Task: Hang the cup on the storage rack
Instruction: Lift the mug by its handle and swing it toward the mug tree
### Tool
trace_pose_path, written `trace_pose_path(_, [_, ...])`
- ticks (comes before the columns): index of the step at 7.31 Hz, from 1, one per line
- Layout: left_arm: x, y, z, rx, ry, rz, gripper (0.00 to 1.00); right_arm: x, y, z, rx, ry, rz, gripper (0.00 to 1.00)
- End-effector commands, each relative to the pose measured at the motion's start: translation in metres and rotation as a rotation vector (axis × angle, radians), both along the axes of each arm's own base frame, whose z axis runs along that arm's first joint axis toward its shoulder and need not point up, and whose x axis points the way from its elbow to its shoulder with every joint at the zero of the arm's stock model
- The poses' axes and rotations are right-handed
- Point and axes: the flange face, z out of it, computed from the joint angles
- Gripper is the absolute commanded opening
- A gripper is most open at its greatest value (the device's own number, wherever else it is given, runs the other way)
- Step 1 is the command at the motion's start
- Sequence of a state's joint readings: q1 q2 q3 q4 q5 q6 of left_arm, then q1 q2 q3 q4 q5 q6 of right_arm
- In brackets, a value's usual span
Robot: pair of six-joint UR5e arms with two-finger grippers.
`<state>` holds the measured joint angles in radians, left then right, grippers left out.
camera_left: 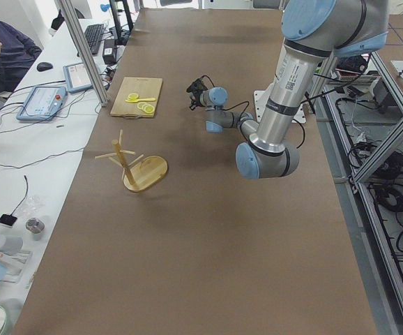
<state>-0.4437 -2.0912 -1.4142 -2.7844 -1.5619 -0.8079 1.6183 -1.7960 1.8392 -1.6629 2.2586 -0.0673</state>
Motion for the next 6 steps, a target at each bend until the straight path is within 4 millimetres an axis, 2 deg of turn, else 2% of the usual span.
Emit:
trace_pose_path(1, [-0.007, -0.002, -0.014, -0.13, 0.1, -0.002, 0.0, 0.0, 0.0, 0.001, -0.002, 0.004, 0.0, 1.0])
trace_pose_path(3, [-0.024, -0.012, -0.029, -0.293, 0.242, -0.004, 0.0, 0.001, 0.0, 0.001, -0.002, 0.007, 0.0, 1.0])
trace_pose_path(4, [-0.026, -0.013, -0.037, -0.406, 0.322, 0.005, 0.0, 0.001, -0.001, 0.0, 0.001, 0.007, 0.0, 1.0])
trace_pose_path(6, [-0.045, -0.013, -0.048, -0.588, 0.518, 0.077, 0.0, 0.001, -0.002, -0.001, 0.004, 0.008, -0.001, 1.0])
